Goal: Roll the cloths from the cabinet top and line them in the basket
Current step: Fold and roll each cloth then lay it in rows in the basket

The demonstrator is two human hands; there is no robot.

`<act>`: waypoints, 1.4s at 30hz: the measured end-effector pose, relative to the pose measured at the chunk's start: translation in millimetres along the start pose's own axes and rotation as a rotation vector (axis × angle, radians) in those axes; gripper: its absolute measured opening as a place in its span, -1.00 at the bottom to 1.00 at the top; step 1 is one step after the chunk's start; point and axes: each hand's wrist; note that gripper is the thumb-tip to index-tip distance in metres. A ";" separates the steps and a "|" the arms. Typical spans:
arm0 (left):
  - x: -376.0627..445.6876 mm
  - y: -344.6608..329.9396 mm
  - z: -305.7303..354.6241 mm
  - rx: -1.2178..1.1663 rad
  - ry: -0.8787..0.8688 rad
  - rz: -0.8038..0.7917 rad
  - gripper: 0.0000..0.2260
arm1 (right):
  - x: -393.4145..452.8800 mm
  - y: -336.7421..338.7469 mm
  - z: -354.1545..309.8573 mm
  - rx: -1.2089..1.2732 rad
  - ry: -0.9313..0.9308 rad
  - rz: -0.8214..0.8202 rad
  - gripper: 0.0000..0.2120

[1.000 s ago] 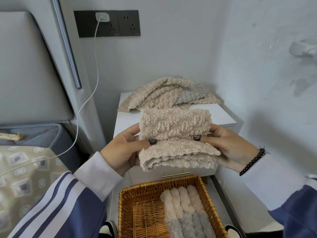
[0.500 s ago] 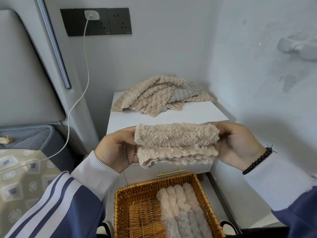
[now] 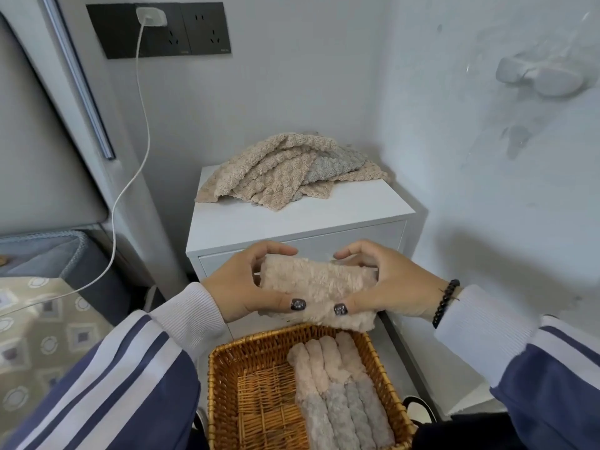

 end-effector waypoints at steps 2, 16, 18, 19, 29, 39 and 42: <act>-2.0 -3.7 -2.1 0.093 0.030 -0.047 -0.28 | -0.3 -8.2 4.0 -0.142 0.005 -0.058 -0.30; -2.4 -8.3 -68.9 0.790 0.271 0.013 -0.72 | 25.9 -94.1 57.7 -0.314 -0.208 -0.124 -0.58; -2.0 -7.5 -84.6 0.745 0.368 0.029 -0.79 | 35.9 -106.4 70.0 -0.347 -0.290 -0.102 -0.61; -2.2 -10.1 -90.9 0.688 0.425 0.009 -0.82 | 40.3 -114.0 76.6 -0.381 -0.326 -0.087 -0.65; -12.9 -42.7 -181.3 -0.053 0.854 0.148 -0.69 | 68.3 -211.2 112.0 -0.171 -0.421 -0.037 -0.73; -7.2 -39.5 -262.5 -0.147 0.944 0.303 -0.83 | 126.8 -270.8 154.5 -0.143 -0.496 -0.280 -0.71; -1.0 -40.9 -286.9 -0.156 0.953 0.313 -0.87 | 149.5 -282.3 159.6 -0.166 -0.474 -0.348 -0.84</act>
Point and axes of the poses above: each hand's wrist, its own x-axis towards the middle knuckle, its own y-axis out of the back of the hand, z = x × y, and after that the axes turned 10 degrees about -y, right-handed
